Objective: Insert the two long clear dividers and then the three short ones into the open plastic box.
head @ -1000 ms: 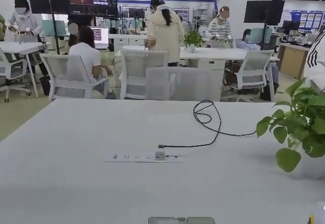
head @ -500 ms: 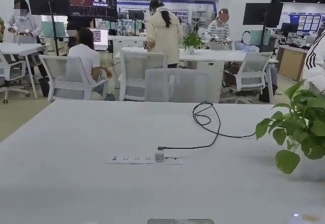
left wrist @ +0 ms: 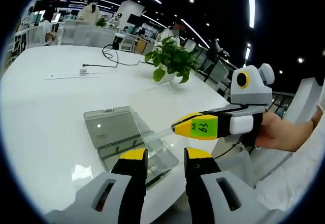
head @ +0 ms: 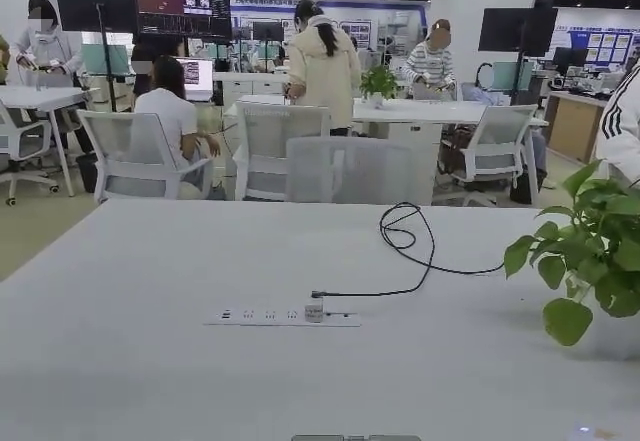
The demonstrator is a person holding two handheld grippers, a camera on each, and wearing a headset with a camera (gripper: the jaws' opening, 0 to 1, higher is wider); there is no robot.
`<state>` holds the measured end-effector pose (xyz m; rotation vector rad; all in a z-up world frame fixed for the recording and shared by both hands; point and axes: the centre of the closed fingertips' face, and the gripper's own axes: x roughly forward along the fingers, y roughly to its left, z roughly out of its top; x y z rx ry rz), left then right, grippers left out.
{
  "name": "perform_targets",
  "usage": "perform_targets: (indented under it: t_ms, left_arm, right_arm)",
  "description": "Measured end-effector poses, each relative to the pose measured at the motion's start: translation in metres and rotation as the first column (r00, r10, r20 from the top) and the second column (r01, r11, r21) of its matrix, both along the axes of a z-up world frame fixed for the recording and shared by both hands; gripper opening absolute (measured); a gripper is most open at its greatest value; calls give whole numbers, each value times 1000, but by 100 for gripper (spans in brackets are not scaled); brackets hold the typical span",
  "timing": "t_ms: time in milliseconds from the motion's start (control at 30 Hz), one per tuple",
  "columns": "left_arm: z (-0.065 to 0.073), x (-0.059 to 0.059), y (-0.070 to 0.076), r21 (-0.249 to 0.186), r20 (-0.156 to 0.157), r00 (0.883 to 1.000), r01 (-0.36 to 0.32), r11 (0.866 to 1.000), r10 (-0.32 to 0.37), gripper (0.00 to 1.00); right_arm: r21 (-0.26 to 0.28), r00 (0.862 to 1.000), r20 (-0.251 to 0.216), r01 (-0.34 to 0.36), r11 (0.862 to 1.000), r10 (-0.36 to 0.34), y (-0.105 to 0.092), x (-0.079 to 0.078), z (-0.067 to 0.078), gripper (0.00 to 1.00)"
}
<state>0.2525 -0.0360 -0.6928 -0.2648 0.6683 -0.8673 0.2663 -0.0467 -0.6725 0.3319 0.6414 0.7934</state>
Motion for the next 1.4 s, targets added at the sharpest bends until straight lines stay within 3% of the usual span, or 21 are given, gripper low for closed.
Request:
perform_targets:
  t_ms: [33,267,367,500,633,733,867,1033,1200,1400]
  left_arm:
    - [1,-1,-2,-16,-8,1000,-1,1000,1,29]
    - [0,-2,-2,-4,18,1000,22,1000,-22,31]
    - [0,-4,-1,-5,26,999,36,999,-36,37]
    - [-4,-7,5,15,52,997,59,998,-60,41]
    - [-7,-10,11,30,85,992,86,996,-88,48]
    - [-11,-13,16,47,100,989,103,994,-108,53]
    - [-17,-16,23,77,129,982,132,988,-141,60]
    - [-23,-19,27,131,176,962,187,974,-208,69]
    - [-26,-21,30,148,197,950,215,965,-242,76]
    - [-33,-26,32,185,218,928,264,946,-302,87]
  right_arm:
    - [0,1000,-1,2,1000,-2,0,0,0,7]
    - [8,999,-30,13,1000,-12,-2,2,0,7]
    - [4,999,-44,26,1000,-26,-5,6,0,7]
    - [-9,994,-88,67,998,-67,-15,12,-3,7]
    - [-54,989,-110,94,994,-100,-25,18,-8,7]
    - [-85,980,-143,124,989,-135,-35,23,-13,7]
    - [-132,959,-207,167,977,-192,-48,29,-23,7]
    - [-176,939,-256,187,966,-229,-55,31,-34,7]
    - [-237,916,-302,197,951,-265,-60,29,-48,7]
    - [-262,884,-360,213,941,-300,-59,24,-62,7]
